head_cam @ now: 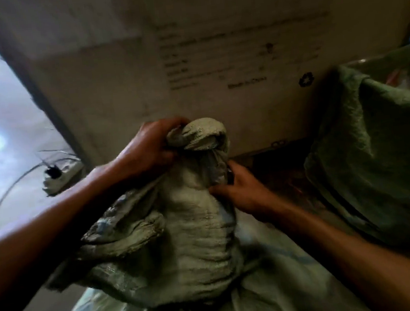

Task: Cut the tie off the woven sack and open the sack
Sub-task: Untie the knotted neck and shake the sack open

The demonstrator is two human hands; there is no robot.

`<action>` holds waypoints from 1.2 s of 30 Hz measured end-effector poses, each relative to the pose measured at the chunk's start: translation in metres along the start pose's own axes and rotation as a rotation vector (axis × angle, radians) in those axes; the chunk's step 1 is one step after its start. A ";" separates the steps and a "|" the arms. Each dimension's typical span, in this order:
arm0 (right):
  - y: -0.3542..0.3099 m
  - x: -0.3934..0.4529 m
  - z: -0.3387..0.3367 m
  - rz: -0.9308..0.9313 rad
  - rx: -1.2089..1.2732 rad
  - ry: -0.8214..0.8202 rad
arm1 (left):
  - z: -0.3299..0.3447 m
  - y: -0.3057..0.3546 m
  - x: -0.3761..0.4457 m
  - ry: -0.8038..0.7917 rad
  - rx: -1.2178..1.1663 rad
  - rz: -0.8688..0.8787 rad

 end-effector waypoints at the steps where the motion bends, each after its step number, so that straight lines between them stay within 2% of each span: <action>1: -0.012 0.007 0.000 -0.032 -0.022 -0.021 | -0.019 -0.006 -0.003 -0.018 -0.006 0.007; 4: -0.051 0.025 -0.005 -0.130 -0.141 -0.167 | -0.065 -0.014 -0.013 -0.030 0.056 0.010; 7: -0.079 0.034 -0.015 -0.171 -0.189 -0.272 | -0.098 -0.013 -0.015 -0.021 0.019 0.016; 9: -0.089 0.038 -0.027 -0.156 -0.212 -0.292 | -0.119 -0.019 -0.013 -0.016 0.043 -0.017; 13: -0.104 0.035 -0.035 -0.076 -0.244 -0.275 | -0.140 -0.032 -0.001 0.063 0.319 0.010; 16: -0.130 0.016 -0.013 -0.006 -0.150 -0.359 | -0.152 -0.020 0.015 0.160 0.228 -0.010; 18: -0.146 0.001 0.000 0.063 -0.074 -0.407 | -0.166 -0.005 0.024 0.212 0.116 -0.155; 21: -0.174 -0.021 0.000 0.165 0.059 -0.262 | -0.175 0.011 0.013 0.056 -0.087 -0.609; 23: -0.201 -0.040 -0.002 0.255 0.129 -0.163 | -0.180 0.028 -0.007 -0.009 -0.464 -0.823; 25: -0.231 -0.059 -0.001 0.320 0.176 -0.101 | -0.190 0.054 -0.021 -0.037 -0.839 -0.861; 28: -0.298 -0.074 -0.009 0.418 0.253 -0.008 | -0.239 0.091 -0.016 0.002 -1.134 -0.816; 30: -0.354 -0.080 -0.023 0.453 0.294 0.082 | -0.273 0.119 -0.003 -0.012 -1.148 -0.734; 32: -0.419 -0.088 -0.040 0.447 0.321 0.135 | -0.310 0.152 0.017 -0.033 -1.000 -0.664; 36: -0.538 -0.120 -0.072 0.408 0.315 0.125 | -0.376 0.208 0.066 0.104 -0.708 -0.604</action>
Point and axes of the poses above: each hand's wrist, its own x-axis towards the middle knuckle, its own z-axis out of the palm, y = z × x, the point moved 4 cm from there along x, towards the middle knuckle, and after that the axes turned 7 degrees about z, right-handed, at the moved point
